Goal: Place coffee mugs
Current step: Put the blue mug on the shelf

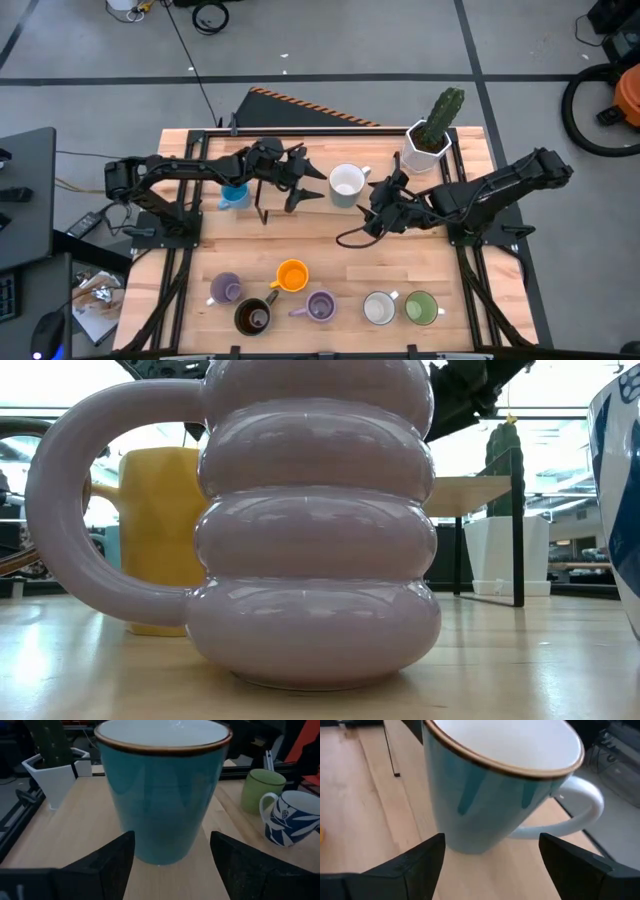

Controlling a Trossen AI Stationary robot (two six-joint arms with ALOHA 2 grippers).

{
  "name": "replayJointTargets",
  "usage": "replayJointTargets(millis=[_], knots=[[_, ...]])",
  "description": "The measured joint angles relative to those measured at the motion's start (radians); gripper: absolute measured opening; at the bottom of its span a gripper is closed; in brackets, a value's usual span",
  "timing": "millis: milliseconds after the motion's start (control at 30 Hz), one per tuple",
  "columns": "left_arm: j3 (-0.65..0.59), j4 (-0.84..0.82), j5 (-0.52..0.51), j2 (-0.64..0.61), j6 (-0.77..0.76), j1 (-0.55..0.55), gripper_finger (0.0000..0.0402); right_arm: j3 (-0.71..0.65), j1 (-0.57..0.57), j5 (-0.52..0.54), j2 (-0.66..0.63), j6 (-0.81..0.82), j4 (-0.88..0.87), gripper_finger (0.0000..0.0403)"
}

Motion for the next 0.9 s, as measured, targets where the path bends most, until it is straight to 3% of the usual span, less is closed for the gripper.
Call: replayJointTargets(millis=[467, 733, 900], knots=[[0.000, 0.005, -0.034, 0.002, 0.024, -0.066, 0.0259, 0.000, -0.113, -0.078, -0.052, -0.165, -0.026, 0.0311], [0.000, -0.004, -0.037, 0.000, 0.000, -0.073, 0.0259, 0.000, -0.143, -0.073, -0.140, -0.136, -0.112, 0.0304], [0.000, -0.028, -0.158, -0.040, 0.004, -0.050, 0.0259, 0.000, -0.121, -0.169, -0.131, -0.088, -0.074, 0.0300]])
